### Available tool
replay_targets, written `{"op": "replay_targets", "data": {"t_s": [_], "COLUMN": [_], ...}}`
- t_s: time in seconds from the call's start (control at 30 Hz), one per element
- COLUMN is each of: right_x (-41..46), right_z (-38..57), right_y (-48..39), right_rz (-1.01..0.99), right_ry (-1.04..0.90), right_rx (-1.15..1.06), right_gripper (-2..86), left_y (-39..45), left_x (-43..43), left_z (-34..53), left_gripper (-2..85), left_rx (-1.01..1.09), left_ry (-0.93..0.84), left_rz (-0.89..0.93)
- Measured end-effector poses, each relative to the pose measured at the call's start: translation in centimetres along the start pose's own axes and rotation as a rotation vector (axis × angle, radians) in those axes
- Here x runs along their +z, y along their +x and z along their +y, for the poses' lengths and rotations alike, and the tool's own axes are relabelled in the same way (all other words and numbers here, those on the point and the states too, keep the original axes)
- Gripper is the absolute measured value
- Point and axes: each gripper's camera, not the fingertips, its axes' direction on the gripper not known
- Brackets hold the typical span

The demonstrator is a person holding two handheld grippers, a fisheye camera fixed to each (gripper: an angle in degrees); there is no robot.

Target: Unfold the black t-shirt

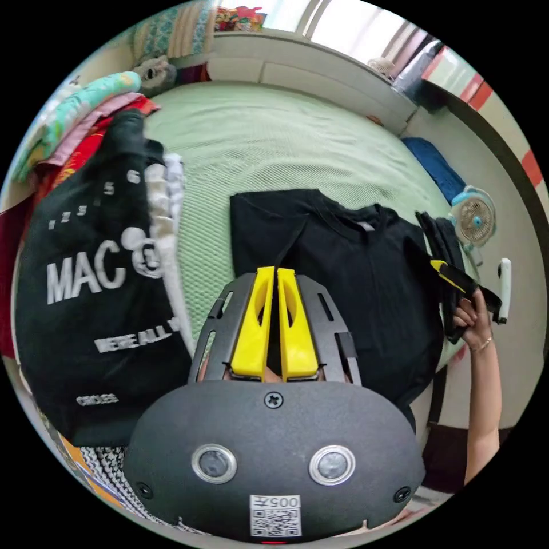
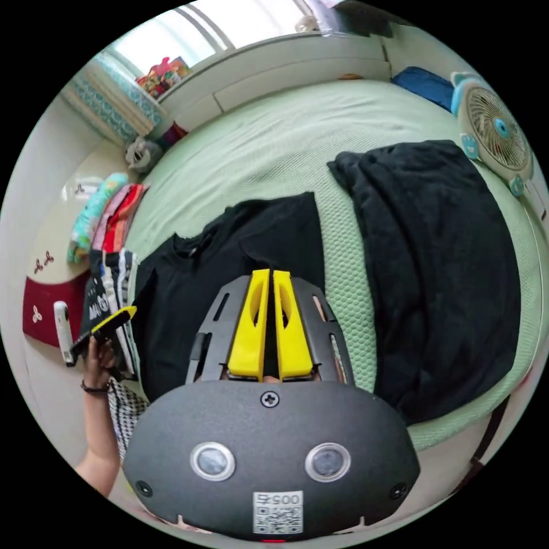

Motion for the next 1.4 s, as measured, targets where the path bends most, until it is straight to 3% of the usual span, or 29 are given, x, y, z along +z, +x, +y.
{"op": "replay_targets", "data": {"t_s": [0.2,0.4,0.63,0.77,0.97,1.17,1.4], "right_x": [-4.9,-7.4,-6.4,-4.1,-0.3,-0.3,-1.3], "right_z": [-1.5,1.3,7.9,12.3,17.9,20.9,23.3], "right_y": [6.2,10.4,-0.8,-8.4,-17.2,-21.0,-22.4], "right_rz": [0.067,0.04,0.074,-0.009,0.137,0.254,0.197], "right_ry": [0.124,0.186,0.146,0.049,-0.075,-0.031,0.054], "right_rx": [0.211,0.325,-0.003,-0.043,-0.041,-0.1,-0.084], "right_gripper": [-1.3,-1.0,-0.9,-0.9,-0.9,-1.0,-1.2], "left_y": [-6.0,-6.6,1.8,8.6,13.1,14.4,17.5], "left_x": [-3.2,-3.8,-1.0,2.2,6.2,7.4,7.5], "left_z": [0.7,3.8,8.5,12.2,16.0,18.8,21.7], "left_gripper": [0.2,-0.6,-0.7,-0.7,-0.6,-0.5,-0.4], "left_rx": [-0.245,-0.268,-0.048,-0.002,-0.055,-0.085,-0.038], "left_ry": [0.1,0.161,0.062,-0.053,-0.229,-0.197,-0.107], "left_rz": [-0.096,-0.124,-0.04,0.011,0.02,0.009,-0.092]}}
